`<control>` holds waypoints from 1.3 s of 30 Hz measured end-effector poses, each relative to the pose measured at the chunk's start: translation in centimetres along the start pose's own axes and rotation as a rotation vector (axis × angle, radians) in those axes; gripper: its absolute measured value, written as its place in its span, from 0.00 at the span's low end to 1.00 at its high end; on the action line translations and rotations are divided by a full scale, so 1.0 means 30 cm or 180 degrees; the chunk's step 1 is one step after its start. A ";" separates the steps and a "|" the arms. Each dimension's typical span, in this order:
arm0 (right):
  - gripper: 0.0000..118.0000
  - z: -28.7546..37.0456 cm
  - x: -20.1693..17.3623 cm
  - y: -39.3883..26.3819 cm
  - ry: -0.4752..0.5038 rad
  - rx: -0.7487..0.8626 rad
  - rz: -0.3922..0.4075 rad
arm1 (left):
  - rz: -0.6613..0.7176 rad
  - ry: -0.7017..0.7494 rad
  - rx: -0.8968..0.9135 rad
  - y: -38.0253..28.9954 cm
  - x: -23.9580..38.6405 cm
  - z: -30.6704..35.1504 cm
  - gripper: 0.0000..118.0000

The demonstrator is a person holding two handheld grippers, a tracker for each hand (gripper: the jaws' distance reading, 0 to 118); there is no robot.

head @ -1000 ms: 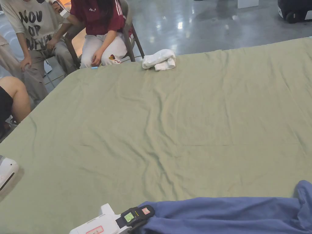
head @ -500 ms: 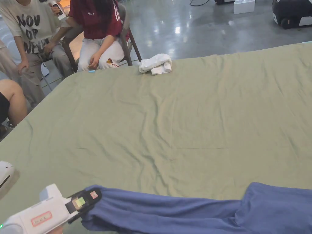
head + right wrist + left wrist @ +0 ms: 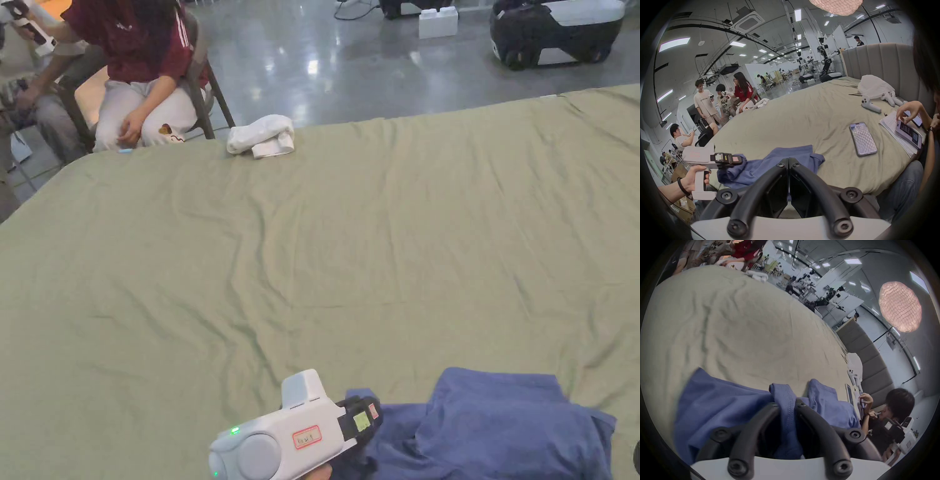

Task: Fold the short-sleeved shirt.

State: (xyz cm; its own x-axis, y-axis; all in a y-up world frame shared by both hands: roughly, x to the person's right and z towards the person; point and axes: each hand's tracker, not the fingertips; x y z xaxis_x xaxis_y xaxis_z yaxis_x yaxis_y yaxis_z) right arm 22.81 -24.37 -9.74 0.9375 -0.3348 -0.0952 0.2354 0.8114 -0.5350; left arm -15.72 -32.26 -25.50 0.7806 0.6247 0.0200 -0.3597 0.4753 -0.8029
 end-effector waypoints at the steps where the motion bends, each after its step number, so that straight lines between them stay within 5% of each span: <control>1: 0.00 0.001 0.007 -0.007 -0.0018 -0.0027 -0.0003 | 0.0044 -0.0116 -0.0056 0.001 0.000 -0.009 0.52; 2: 0.00 0.000 0.021 -0.015 -0.0049 -0.0051 -0.0023 | 0.0139 -0.0270 -0.0070 0.004 0.001 -0.008 0.65; 4: 0.00 -0.004 0.035 -0.029 -0.0071 -0.0100 -0.0076 | 0.0313 -0.0535 0.0048 0.015 -0.002 0.030 0.66; 8: 0.00 0.001 0.046 -0.040 -0.0079 -0.0111 -0.0118 | 0.0394 -0.0195 0.0340 0.012 -0.052 0.090 0.47; 10: 0.00 0.006 0.046 -0.039 -0.0077 -0.0108 -0.0114 | 0.0507 -0.0146 0.0230 -0.023 -0.073 0.050 0.00; 14: 0.00 0.005 0.045 -0.033 -0.0089 -0.0137 -0.0084 | 0.0227 -0.0114 -0.0388 -0.126 -0.041 -0.091 0.00; 18: 0.00 0.002 0.030 -0.027 -0.0075 -0.0141 -0.0066 | 0.0218 -0.0084 -0.0289 -0.091 -0.034 -0.064 0.01; 19: 0.00 -0.002 0.027 -0.027 -0.0065 -0.0145 -0.0063 | 0.0259 -0.0189 -0.0258 -0.079 -0.041 -0.031 0.05; 23: 0.00 -0.016 0.013 -0.028 -0.0019 -0.0161 -0.0041 | 0.0353 -0.0249 0.0108 0.001 -0.150 0.176 0.76; 28: 0.00 -0.026 0.007 -0.037 0.0021 -0.0207 -0.0006 | 0.0992 -0.0010 0.0550 0.065 -0.397 0.326 0.76; 31: 0.00 -0.025 0.008 -0.039 0.0005 -0.0221 -0.0015 | 0.1346 -0.0147 0.0338 0.034 -0.494 0.254 0.61; 33: 0.00 -0.017 0.007 -0.036 -0.0004 -0.0220 -0.0022 | 0.1476 -0.0462 0.0307 -0.009 -0.500 0.195 0.30; 35: 0.00 -0.010 0.007 -0.033 -0.0018 -0.0210 -0.0020 | 0.1567 -0.0469 0.0265 -0.033 -0.478 0.159 0.11; 39: 0.00 -0.010 0.011 -0.029 -0.0034 -0.0203 -0.0030 | 0.1674 -0.0475 0.0497 -0.030 -0.488 0.220 0.04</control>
State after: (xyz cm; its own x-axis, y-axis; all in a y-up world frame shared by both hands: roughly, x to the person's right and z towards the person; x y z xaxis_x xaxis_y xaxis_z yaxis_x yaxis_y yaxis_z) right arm 22.84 -25.33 -9.56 0.9381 -0.3368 -0.0811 0.2277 0.7759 -0.5883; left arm -30.19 -37.75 -21.13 0.3993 0.8775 -0.2658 -0.7609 0.1553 -0.6301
